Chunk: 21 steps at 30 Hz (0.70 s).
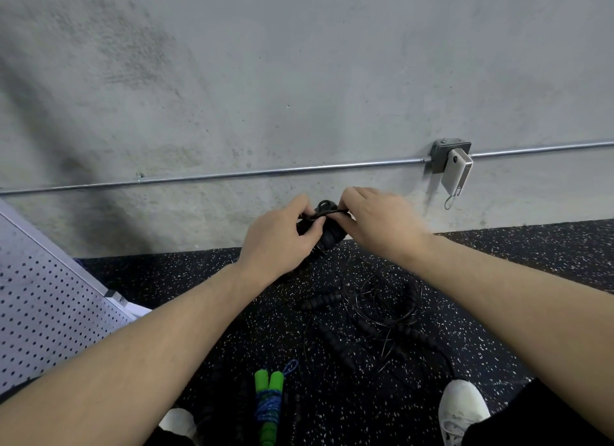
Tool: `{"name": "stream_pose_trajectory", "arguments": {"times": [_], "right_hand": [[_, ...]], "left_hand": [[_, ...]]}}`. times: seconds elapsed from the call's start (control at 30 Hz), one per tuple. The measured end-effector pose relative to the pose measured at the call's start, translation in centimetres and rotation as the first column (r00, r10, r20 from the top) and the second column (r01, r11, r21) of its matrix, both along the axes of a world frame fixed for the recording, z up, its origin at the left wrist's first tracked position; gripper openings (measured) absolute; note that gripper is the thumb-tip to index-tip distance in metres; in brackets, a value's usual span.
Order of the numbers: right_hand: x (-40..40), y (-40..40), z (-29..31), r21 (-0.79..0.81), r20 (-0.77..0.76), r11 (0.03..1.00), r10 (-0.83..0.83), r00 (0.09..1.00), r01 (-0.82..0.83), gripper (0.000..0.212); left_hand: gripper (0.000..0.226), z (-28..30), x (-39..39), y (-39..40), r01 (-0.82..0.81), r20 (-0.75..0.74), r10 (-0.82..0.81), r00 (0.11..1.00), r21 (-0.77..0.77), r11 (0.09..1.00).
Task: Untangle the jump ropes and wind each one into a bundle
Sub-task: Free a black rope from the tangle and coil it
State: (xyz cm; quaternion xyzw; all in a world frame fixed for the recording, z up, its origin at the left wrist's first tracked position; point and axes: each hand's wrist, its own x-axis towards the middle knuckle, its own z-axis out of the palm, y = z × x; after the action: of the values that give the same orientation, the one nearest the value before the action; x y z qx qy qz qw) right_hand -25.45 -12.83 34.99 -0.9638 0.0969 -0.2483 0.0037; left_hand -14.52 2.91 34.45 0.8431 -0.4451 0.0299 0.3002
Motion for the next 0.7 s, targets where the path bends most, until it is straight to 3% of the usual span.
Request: {"name": "stream_pose_trajectory", "arguments": {"times": [0.1,0.2,0.4,0.5,0.57,0.63,0.7], "right_hand": [[-0.1,0.6,0.4,0.303,-0.080,0.948,-0.079,0.994,0.099,0.029],[0.2,0.6,1.0,0.618,-0.147,0.775,-0.048,0.988,0.130,0.030],[-0.2,0.0,1.7,0.797,-0.069,0.599,-0.030,0.997,0.073,0.011],[-0.2,-0.2,2.2,0.900,-0.082,0.425,-0.055,0.995,0.097,0.005],[-0.3,-0.4,2.3,0.930,-0.170,0.320,-0.059,0.984,0.179,0.007],[-0.5,-0.9,2.5,0.896,-0.277,0.349,-0.041,0.960,0.274,0.008],[-0.8,-1.4,2.7,0.846,-0.309,0.451,-0.021,0.951,0.285,0.005]], "left_hand": [[0.019,0.2,0.3,0.1,-0.038,0.067,0.038,0.997,0.003,0.999],[0.020,0.0,0.5,0.0,-0.050,0.090,0.049,0.995,0.009,0.999],[0.022,-0.3,0.0,-0.3,0.014,0.165,-0.012,0.986,-0.009,1.000],[0.022,-0.8,0.1,-0.1,0.039,0.298,-0.035,0.954,-0.008,0.999],[0.023,-1.3,0.2,-0.1,0.088,0.388,-0.079,0.918,-0.005,0.996],[0.027,-1.5,0.1,-0.2,0.148,0.466,-0.121,0.877,-0.021,0.989],[0.032,-1.8,-0.1,-0.3,0.168,0.503,-0.121,0.856,-0.048,0.985]]}}
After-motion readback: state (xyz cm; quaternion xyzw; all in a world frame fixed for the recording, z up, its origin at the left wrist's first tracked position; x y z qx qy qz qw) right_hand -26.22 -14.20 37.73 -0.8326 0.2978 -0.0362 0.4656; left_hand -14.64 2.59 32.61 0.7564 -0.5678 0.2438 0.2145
